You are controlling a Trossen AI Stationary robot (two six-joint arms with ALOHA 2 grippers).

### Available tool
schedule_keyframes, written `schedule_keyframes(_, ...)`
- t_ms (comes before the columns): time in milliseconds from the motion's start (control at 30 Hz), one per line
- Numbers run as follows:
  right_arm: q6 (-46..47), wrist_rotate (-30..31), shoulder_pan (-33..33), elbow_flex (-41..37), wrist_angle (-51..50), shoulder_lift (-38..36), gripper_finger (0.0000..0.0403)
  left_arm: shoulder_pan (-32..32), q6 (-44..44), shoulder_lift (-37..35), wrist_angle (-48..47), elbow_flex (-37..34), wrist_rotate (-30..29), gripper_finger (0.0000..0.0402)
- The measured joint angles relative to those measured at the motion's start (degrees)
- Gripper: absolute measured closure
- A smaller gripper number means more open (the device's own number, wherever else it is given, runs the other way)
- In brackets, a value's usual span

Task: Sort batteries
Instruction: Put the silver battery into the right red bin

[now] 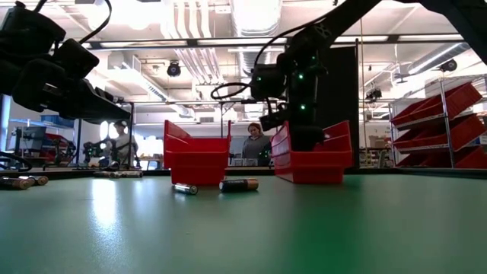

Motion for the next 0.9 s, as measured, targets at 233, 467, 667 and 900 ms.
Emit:
schedule_keyframes(233, 2.3, -2.6, 0.0, 0.1, 0.2, 0.0, 0.0353, 0.0, 0.0, 0.0, 0.0, 0.0, 0.0, 0.0402)
schedule_keyframes(467, 2.0, -2.5, 0.0, 0.1, 0.1, 0.2, 0.0326, 0.0, 0.0, 0.0, 0.0, 0.0, 0.0, 0.0402)
schedule_keyframes(667, 1.5, -2.1, 0.0, 0.1, 0.0, 0.2, 0.0297, 0.0, 0.0, 0.0, 0.0, 0.0, 0.0, 0.0402)
schedule_keyframes(900, 1.4, -2.0, 0.0, 0.1, -0.2, 0.1, 0.0274, 0.0, 0.0, 0.0, 0.0, 0.0, 0.0, 0.0402)
